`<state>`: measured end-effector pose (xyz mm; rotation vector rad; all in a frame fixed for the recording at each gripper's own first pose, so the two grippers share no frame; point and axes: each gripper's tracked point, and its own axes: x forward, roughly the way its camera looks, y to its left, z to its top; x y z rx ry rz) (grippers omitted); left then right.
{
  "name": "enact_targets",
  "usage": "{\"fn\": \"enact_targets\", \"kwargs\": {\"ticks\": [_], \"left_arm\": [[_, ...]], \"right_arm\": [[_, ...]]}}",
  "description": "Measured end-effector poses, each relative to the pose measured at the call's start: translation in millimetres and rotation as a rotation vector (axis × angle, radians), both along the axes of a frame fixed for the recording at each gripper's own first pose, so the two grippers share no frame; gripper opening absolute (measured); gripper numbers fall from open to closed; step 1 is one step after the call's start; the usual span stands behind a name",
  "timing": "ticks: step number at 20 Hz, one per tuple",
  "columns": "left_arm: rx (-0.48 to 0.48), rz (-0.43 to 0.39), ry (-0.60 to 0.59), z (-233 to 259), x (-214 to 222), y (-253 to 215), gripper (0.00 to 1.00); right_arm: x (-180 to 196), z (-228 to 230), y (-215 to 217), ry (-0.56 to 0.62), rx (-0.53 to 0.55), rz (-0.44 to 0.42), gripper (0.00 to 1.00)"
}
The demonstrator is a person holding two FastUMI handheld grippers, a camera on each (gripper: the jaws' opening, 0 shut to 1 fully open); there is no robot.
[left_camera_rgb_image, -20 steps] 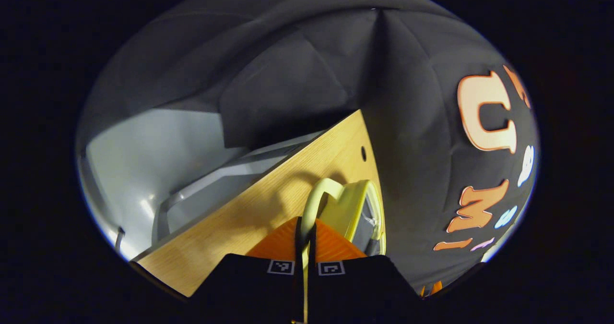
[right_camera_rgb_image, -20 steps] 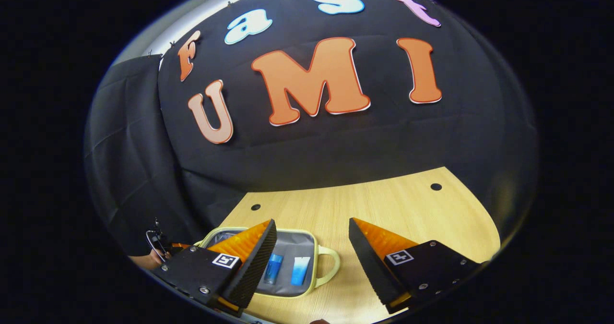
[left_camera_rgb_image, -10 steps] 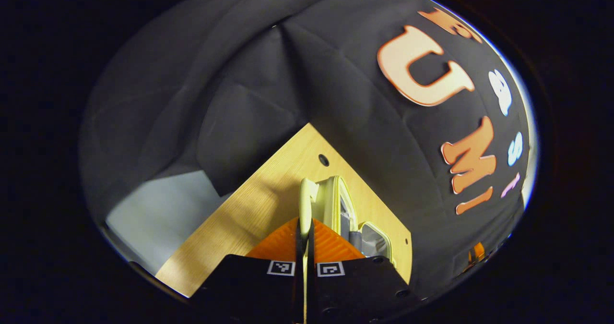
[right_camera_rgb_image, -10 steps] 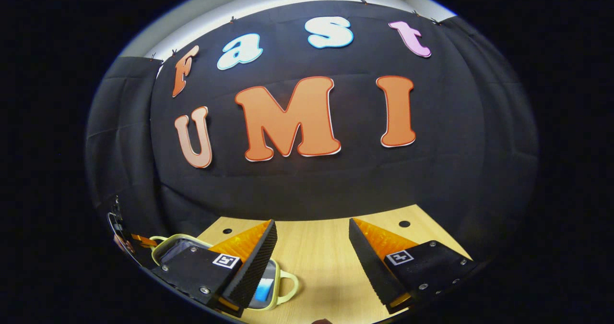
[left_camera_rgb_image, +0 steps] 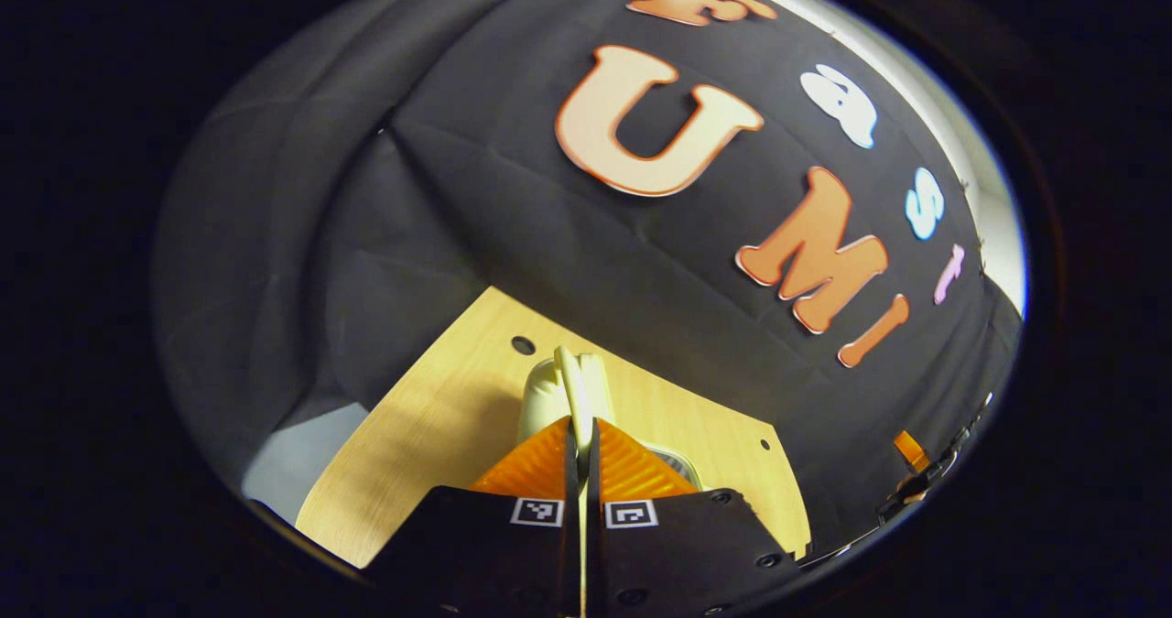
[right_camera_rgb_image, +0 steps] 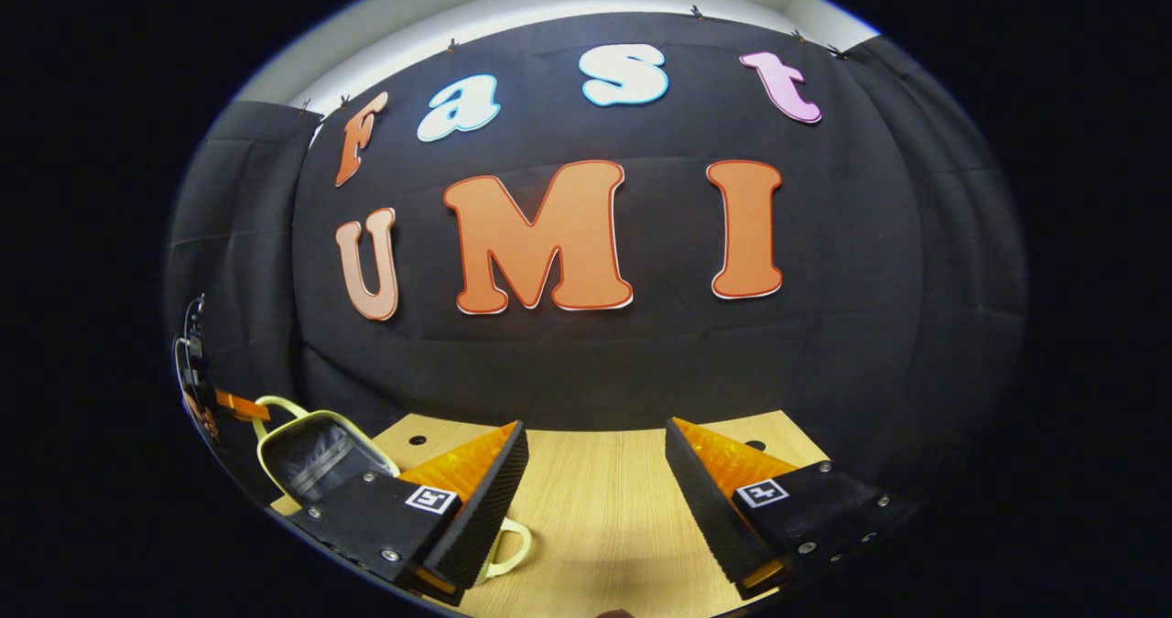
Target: First open the suitcase, pack the skin care products into it, and then close the suitcase.
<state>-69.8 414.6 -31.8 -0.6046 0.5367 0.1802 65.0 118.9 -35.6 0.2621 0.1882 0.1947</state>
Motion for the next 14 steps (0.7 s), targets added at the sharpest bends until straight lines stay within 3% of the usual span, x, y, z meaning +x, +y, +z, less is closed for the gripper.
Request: {"fn": "enact_targets", "kwargs": {"ticks": [6, 9, 10, 11, 14], "left_arm": [[0.008, -0.093, -0.049, 34.4, 30.0, -105.4, 0.02], [-0.001, -0.140, -0.050, 35.8, 40.7, -157.5, 0.02], [-0.008, -0.148, -0.054, 35.0, 43.6, -174.2, 0.02], [-0.011, -0.164, -0.049, 32.6, 48.3, -190.9, 0.02], [-0.012, -0.205, -0.034, 20.1, 51.2, -234.8, 0.03]], "right_arm": [[-4.6, -14.6, -8.4, -0.005, 0.031, 0.062, 0.95], [-4.4, -19.7, -19.2, -0.015, 0.039, 0.069, 0.95], [-3.2, -21.9, -23.2, -0.017, 0.034, 0.070, 1.00], [-4.9, -24.0, -25.5, -0.020, 0.024, 0.076, 0.95], [-6.5, -33.5, -30.2, -0.020, -0.014, 0.104, 0.95]]}}
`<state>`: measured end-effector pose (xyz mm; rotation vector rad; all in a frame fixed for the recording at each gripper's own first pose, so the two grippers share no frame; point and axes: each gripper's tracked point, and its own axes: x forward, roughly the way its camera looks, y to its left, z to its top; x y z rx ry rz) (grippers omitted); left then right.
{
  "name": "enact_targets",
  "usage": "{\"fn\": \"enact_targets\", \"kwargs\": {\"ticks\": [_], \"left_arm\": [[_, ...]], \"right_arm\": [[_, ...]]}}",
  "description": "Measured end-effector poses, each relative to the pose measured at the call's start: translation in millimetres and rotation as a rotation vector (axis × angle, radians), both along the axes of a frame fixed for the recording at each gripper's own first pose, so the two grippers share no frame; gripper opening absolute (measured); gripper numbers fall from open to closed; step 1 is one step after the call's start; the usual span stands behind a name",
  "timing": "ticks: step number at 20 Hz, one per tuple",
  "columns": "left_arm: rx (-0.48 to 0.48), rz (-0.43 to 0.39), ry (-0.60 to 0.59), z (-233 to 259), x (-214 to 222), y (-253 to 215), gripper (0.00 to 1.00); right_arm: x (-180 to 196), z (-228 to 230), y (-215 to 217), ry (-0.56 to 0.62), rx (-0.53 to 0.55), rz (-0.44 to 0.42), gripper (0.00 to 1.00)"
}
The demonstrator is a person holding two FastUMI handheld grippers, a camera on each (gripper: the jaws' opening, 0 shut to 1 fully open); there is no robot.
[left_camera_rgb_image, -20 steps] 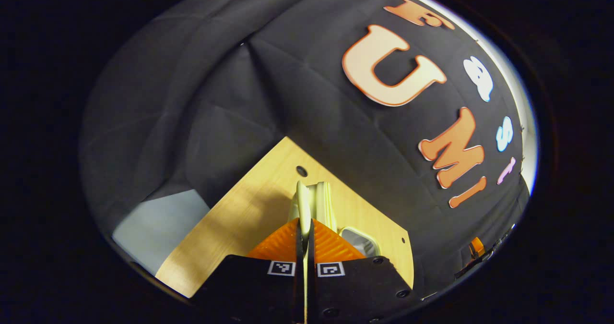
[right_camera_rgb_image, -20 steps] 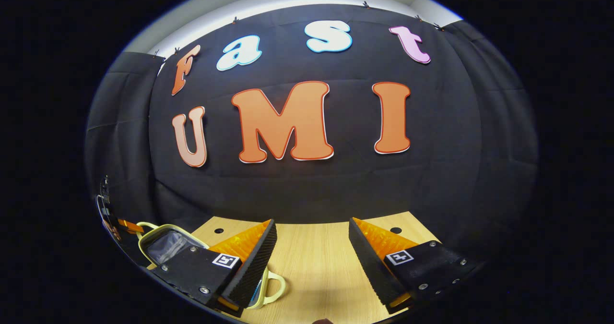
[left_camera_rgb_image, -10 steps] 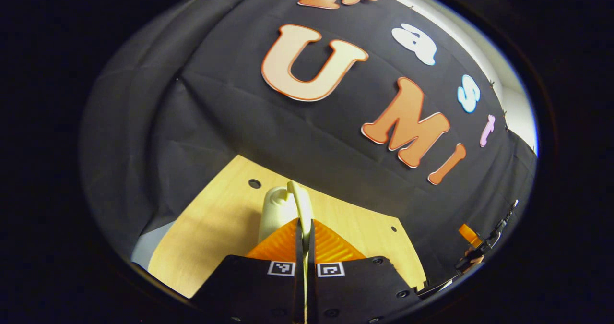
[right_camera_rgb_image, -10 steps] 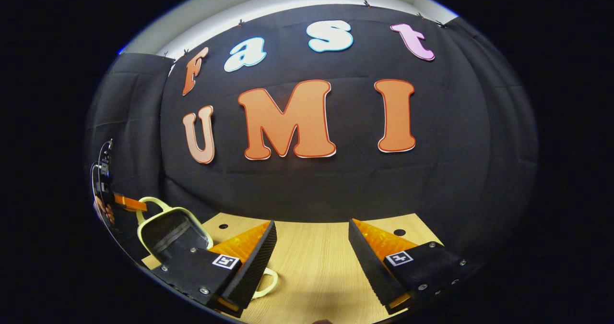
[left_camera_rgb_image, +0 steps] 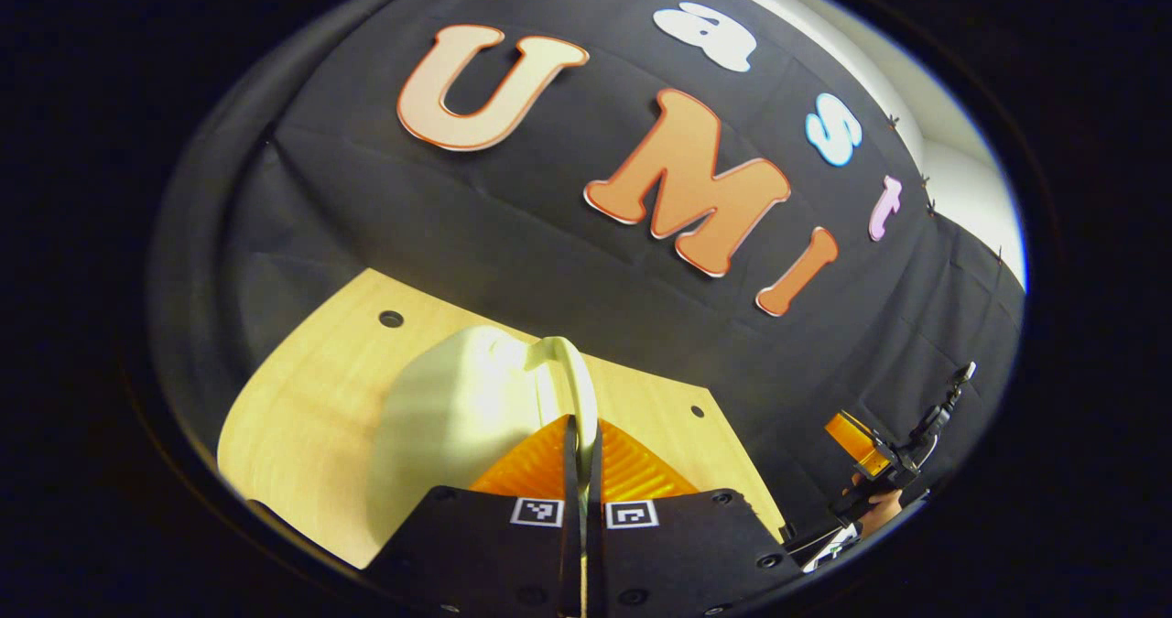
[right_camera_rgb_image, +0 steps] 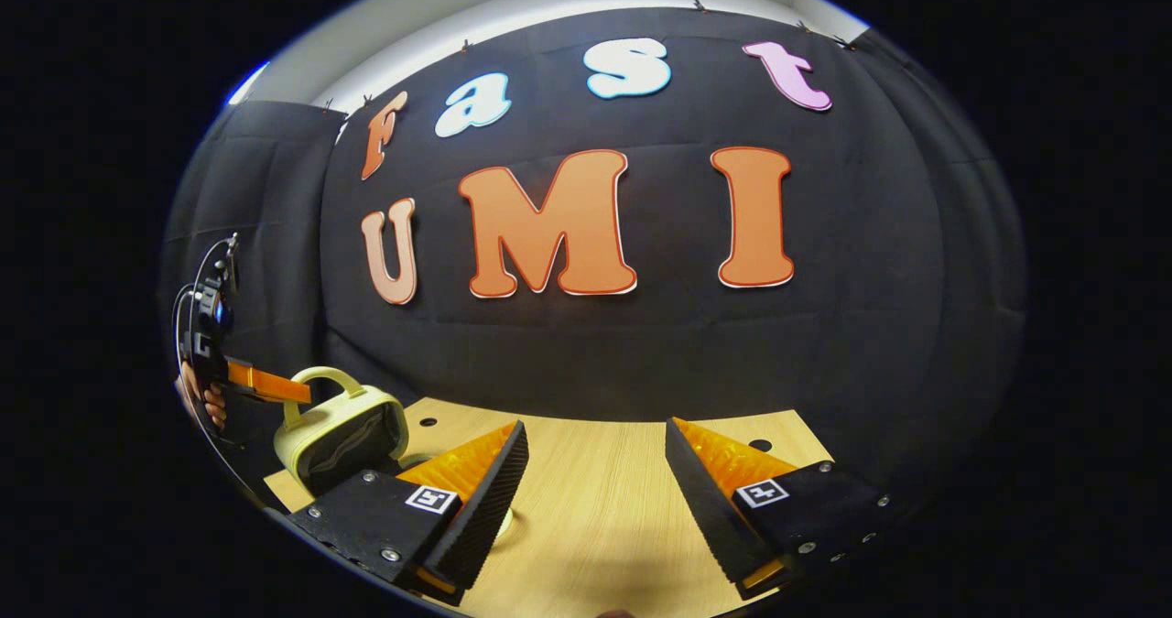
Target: First open the suitcase, pack the skin care products into it, and then close the suitcase.
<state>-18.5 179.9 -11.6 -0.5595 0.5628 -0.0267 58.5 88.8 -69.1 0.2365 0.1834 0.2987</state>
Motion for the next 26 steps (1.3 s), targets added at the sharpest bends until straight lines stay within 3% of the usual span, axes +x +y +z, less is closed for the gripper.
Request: {"fn": "enact_targets", "kwargs": {"ticks": [10, 13, 14, 15, 17, 18, 19, 20, 21, 24, 26], "left_arm": [[0.021, -0.152, 0.133, -66.5, 0.6, -117.7, 0.03], [0.072, -0.179, 0.183, -84.7, 3.3, -137.9, 0.03], [0.098, -0.188, 0.199, -88.7, 1.0, -143.3, 0.03], [0.124, -0.208, 0.222, -95.2, -0.9, -149.4, 0.03], [0.177, -0.256, 0.268, -110.1, -3.7, -166.4, 0.06], [0.197, -0.279, 0.298, -121.5, -6.8, -174.5, 0.07], [0.226, -0.296, 0.317, -132.4, -6.6, -178.0, 0.16], [0.225, -0.320, 0.341, -146.9, -10.1, -189.2, 0.16], [0.233, -0.335, 0.360, -156.7, -12.4, -194.4, 0.27], [0.200, -0.391, 0.382, -154.7, -25.6, -213.4, 0.33], [0.255, -0.391, 0.334, -143.2, -20.1, -213.0, 0.39]], "right_arm": [[-2.7, -21.0, -0.1, 0.022, -0.020, 0.074, 0.95], [-4.9, -24.1, 0.6, 0.028, -0.015, 0.079, 0.95], [-5.5, -25.8, 1.3, 0.031, -0.017, 0.079, 1.00], [-6.5, -28.2, 2.5, 0.034, -0.018, 0.081, 0.95], [-8.8, -31.2, 2.3, 0.040, -0.023, 0.080, 0.95], [-10.2, -31.6, 1.5, 0.041, -0.024, 0.080, 0.95], [-12.0, -33.4, 0.6, 0.044, -0.025, 0.075, 0.95], [-13.2, -34.7, 0.5, 0.047, -0.025, 0.076, 0.95], [-14.1, -36.1, -1.4, 0.052, -0.028, 0.072, 0.95], [-16.3, -38.5, -6.6, 0.059, -0.031, 0.060, 0.95], [-16.0, -36.8, -9.5, 0.056, -0.031, 0.051, 0.95]]}}
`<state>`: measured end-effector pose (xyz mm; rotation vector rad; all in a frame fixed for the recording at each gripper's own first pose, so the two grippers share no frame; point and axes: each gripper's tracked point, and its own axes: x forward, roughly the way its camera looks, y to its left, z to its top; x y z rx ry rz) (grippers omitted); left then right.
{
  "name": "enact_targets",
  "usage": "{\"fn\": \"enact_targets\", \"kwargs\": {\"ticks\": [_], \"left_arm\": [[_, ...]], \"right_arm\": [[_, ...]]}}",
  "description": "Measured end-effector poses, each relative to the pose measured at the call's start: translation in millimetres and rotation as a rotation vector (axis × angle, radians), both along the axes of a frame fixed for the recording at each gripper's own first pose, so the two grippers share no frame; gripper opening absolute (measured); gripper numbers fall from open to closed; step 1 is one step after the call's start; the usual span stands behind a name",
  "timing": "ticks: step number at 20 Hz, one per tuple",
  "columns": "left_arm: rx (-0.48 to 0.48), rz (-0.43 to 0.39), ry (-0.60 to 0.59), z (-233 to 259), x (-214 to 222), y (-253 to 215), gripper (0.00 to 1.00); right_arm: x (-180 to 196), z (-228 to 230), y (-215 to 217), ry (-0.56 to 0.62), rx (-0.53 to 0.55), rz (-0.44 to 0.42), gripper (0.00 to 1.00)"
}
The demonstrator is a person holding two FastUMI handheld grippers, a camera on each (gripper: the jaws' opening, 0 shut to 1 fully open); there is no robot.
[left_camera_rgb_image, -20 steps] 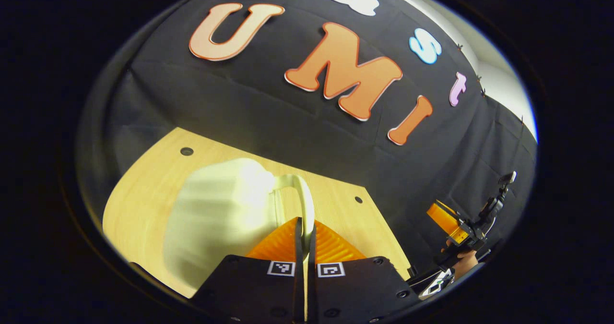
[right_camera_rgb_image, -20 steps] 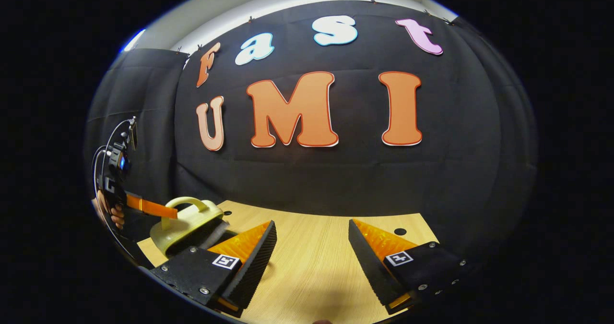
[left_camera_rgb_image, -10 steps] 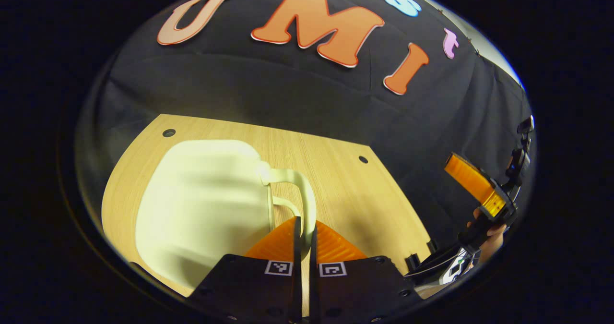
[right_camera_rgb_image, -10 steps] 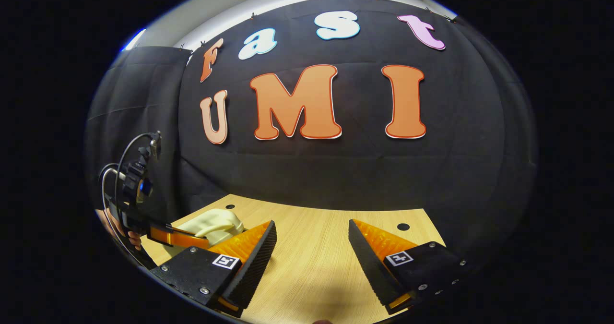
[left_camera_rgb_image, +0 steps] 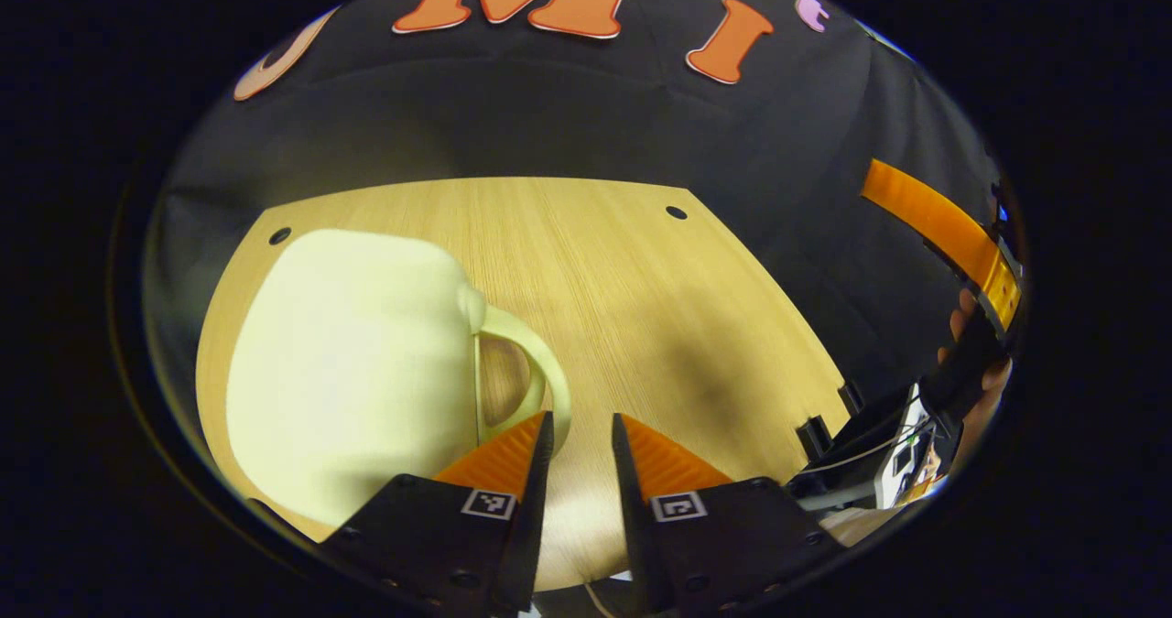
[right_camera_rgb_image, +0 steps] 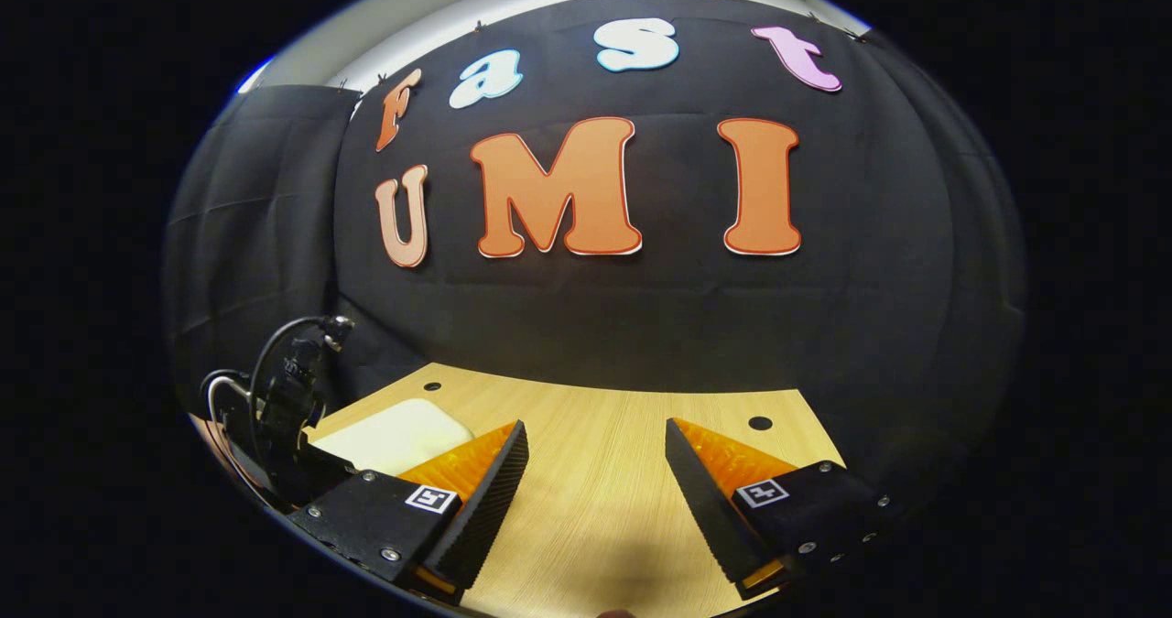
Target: First open the suitcase, pack the skin care products into it, and then close the suitcase.
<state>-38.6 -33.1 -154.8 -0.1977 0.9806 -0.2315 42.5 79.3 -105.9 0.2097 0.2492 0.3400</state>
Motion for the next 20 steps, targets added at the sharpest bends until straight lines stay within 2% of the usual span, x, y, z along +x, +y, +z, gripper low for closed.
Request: {"fn": "enact_targets", "kwargs": {"ticks": [3, 5, 6, 7, 15, 18, 20], "left_arm": [[0.058, 0.015, -0.072, 24.7, 11.7, 7.8, 0.92], [0.077, 0.054, -0.104, 42.2, 16.2, 13.0, 0.97], [0.086, 0.076, -0.125, 50.8, 16.9, 15.7, 0.93], [0.103, 0.102, -0.149, 59.1, 20.8, 20.5, 0.93], [0.214, 0.331, -0.543, 168.6, 63.6, 66.6, 0.98], [0.235, 0.347, -0.651, 181.8, 61.1, 64.5, 0.97], [0.276, 0.354, -0.677, 191.8, 61.2, 62.9, 0.97]], "right_arm": [[0.2, -1.5, 4.2, 0.004, -0.020, -0.001, 0.95], [0.5, -0.1, 8.7, -0.007, -0.040, -0.007, 0.95], [0.4, 2.6, 12.3, -0.015, -0.049, -0.006, 0.95], [-0.7, 4.2, 14.7, -0.024, -0.058, -0.007, 0.95], [2.9, 37.8, 21.9, -0.144, -0.061, -0.054, 0.95], [-2.7, 50.8, 18.4, -0.176, -0.101, -0.070, 0.95], [-3.6, 53.6, 21.8, -0.200, -0.098, -0.069, 0.95]]}}
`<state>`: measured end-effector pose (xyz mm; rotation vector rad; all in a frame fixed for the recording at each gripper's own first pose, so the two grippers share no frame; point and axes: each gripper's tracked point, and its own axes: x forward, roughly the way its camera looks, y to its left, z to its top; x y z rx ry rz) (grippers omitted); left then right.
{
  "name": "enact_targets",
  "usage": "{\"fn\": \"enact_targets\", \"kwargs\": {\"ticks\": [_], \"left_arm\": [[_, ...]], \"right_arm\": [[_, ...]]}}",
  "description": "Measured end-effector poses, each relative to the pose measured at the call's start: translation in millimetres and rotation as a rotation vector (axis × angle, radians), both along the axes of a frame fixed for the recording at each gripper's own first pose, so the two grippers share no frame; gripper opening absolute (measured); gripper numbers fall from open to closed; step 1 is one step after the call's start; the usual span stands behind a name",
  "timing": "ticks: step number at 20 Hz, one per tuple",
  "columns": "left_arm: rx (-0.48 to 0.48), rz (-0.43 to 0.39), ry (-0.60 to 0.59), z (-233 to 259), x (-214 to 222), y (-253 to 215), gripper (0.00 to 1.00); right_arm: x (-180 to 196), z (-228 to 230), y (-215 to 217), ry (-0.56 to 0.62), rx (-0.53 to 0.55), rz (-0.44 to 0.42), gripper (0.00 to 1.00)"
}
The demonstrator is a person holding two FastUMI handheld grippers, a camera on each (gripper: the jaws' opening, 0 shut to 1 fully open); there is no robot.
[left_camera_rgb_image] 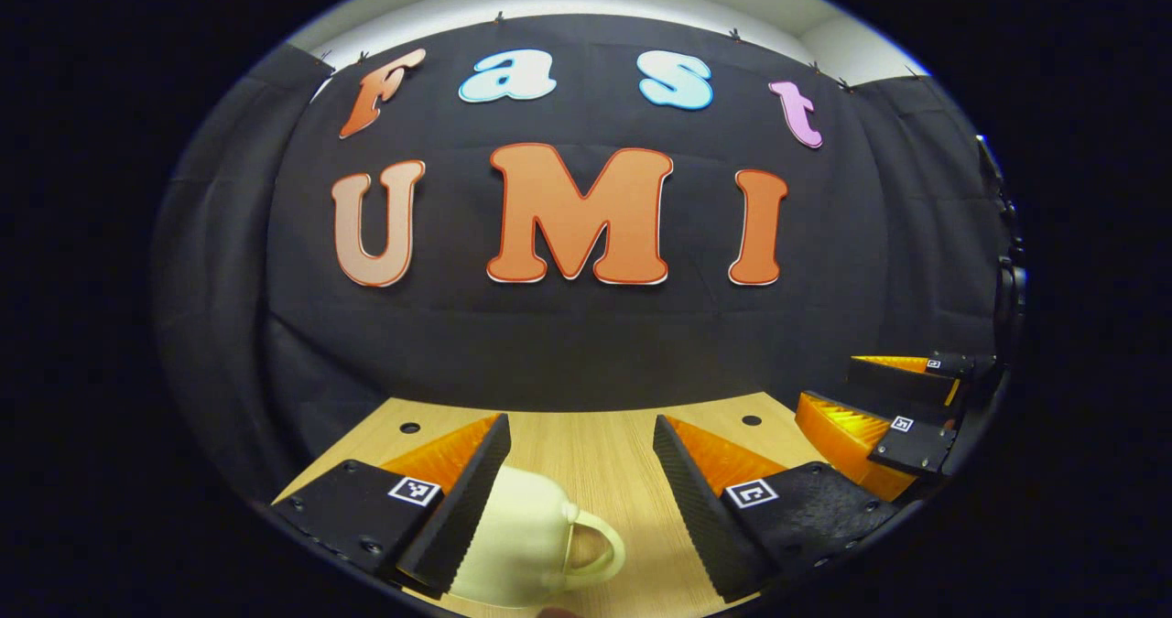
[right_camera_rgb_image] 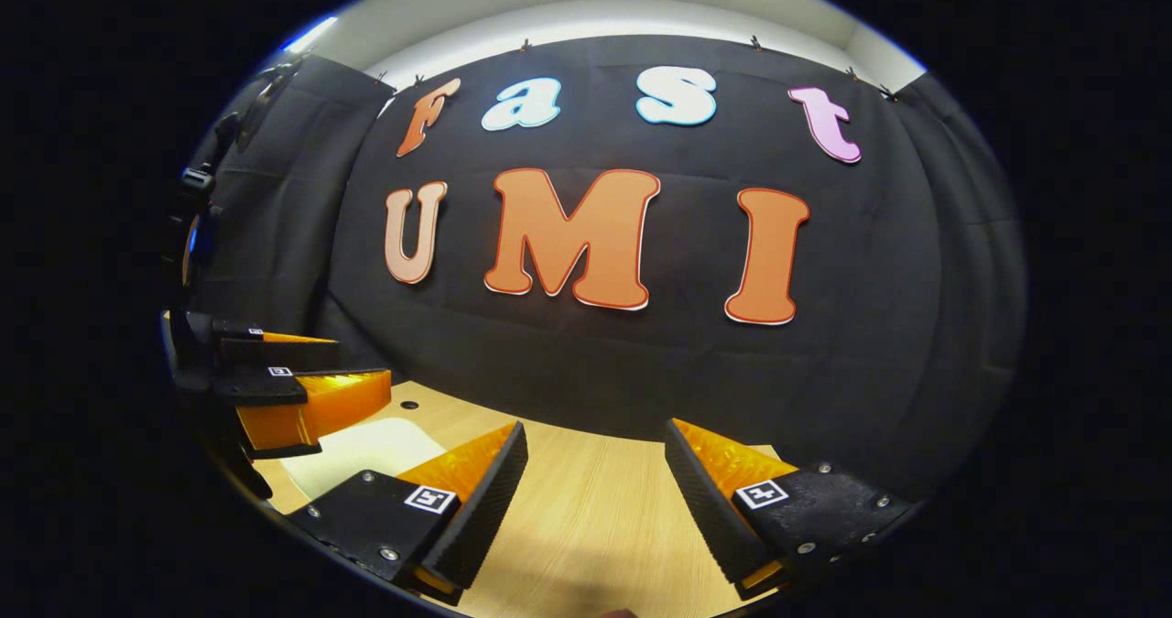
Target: First open the suitcase, pack the skin care products into it, and then close the suitcase.
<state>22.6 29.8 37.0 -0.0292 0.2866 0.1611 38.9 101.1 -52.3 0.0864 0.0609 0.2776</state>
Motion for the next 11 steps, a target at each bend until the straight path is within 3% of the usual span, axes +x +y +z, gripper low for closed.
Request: {"fn": "enact_targets", "kwargs": {"ticks": [5, 9, 11], "left_arm": [[0.056, 0.062, -0.032, 7.0, -6.4, -0.7, 0.96], [0.011, 0.060, -0.058, 8.6, -12.3, -15.4, 0.97], [0.036, 0.093, -0.056, 6.9, -15.3, -10.6, 0.96]], "right_arm": [[-7.8, -0.5, -3.8, -0.038, -0.034, 0.021, 0.96], [-5.8, 12.2, -8.8, -0.103, -0.058, 0.034, 0.98], [-7.6, 21.8, -10.2, -0.150, -0.072, 0.043, 0.98]]}}
